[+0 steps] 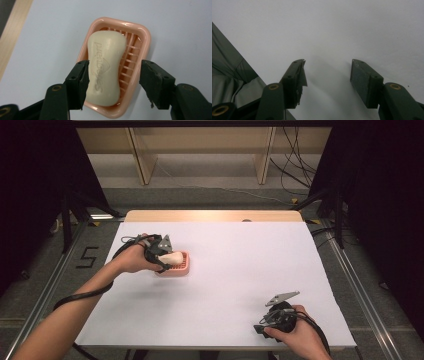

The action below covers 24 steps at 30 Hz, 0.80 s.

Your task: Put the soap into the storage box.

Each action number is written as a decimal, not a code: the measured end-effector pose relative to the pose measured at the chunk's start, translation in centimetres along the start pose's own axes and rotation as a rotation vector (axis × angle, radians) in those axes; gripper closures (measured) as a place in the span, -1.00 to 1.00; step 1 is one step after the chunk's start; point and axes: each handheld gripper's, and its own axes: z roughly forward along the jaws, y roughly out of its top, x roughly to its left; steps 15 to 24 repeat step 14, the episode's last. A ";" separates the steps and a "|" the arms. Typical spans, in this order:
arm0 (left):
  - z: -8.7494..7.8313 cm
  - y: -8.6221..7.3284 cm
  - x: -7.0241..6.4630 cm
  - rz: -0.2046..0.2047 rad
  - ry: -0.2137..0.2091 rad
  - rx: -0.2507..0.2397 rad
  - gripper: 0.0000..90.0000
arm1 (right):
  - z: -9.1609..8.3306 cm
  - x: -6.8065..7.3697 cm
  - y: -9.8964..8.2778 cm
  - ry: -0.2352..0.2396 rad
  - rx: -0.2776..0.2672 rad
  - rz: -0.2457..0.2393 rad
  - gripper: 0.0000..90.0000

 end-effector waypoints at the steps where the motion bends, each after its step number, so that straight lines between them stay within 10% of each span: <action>1: -0.3 -0.3 -0.3 -0.012 -0.001 -0.012 -0.11 | 0.0 0.0 0.0 0.000 0.000 0.000 0.01; 6: -2.1 -3.1 -2.9 -0.158 0.026 -0.065 -0.11 | 0.0 0.0 0.0 -0.002 -0.002 0.000 0.01; 8: -3.0 -5.6 -5.1 -0.321 0.046 -0.163 -0.11 | -0.1 0.0 0.0 -0.007 0.000 0.008 0.01; 12: -4.6 -8.6 -8.0 -0.427 0.037 -0.212 -0.12 | -0.1 -0.1 0.1 -0.002 -0.012 -0.014 0.01; 24: -5.0 -9.3 -9.0 -0.456 0.015 -0.234 -0.12 | -0.1 -0.1 0.1 -0.001 -0.010 -0.021 0.01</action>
